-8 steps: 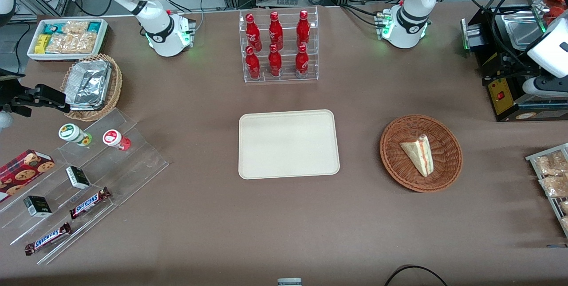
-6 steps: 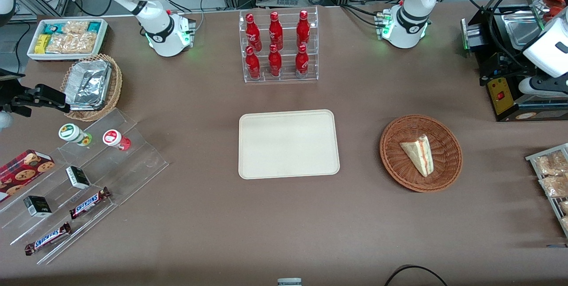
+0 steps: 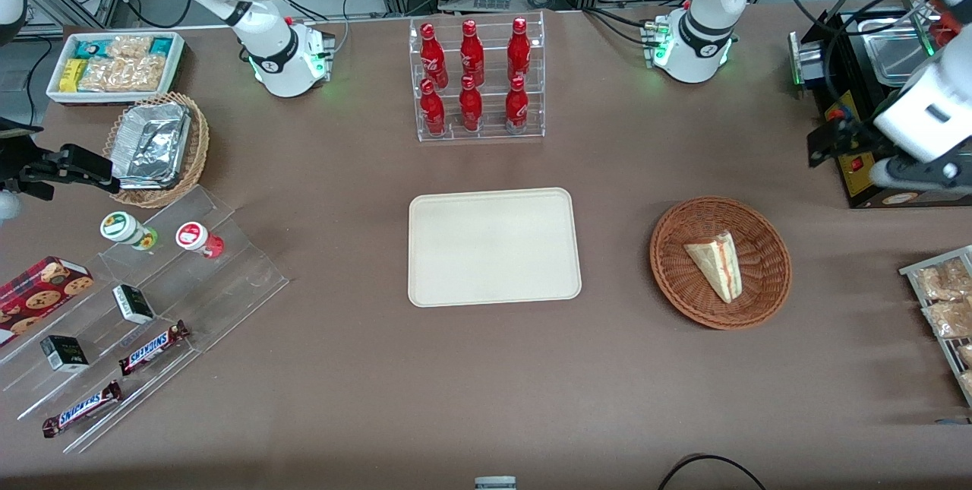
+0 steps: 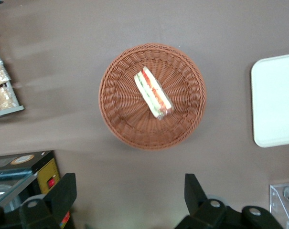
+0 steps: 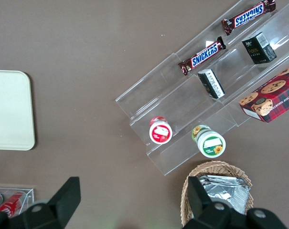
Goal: Place sandwich from basket to tray
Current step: 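Move the left gripper over the sandwich in the wicker basket, then lower the left gripper and close it on the wrapped sandwich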
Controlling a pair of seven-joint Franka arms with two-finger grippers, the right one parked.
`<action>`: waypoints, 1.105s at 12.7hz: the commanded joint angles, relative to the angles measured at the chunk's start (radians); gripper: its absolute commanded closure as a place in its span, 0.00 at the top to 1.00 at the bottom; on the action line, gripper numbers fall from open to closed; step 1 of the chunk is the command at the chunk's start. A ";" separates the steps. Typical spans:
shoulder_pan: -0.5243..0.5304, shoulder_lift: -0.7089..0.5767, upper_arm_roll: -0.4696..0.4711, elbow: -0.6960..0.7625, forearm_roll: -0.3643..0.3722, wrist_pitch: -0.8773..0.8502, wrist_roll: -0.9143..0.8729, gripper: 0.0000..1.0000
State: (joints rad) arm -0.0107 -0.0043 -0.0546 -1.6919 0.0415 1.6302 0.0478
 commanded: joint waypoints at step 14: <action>-0.006 0.142 -0.047 -0.525 -0.020 0.766 -0.577 1.00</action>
State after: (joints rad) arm -0.0110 0.1239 -0.1030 -2.2003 0.0333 2.3650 -0.5128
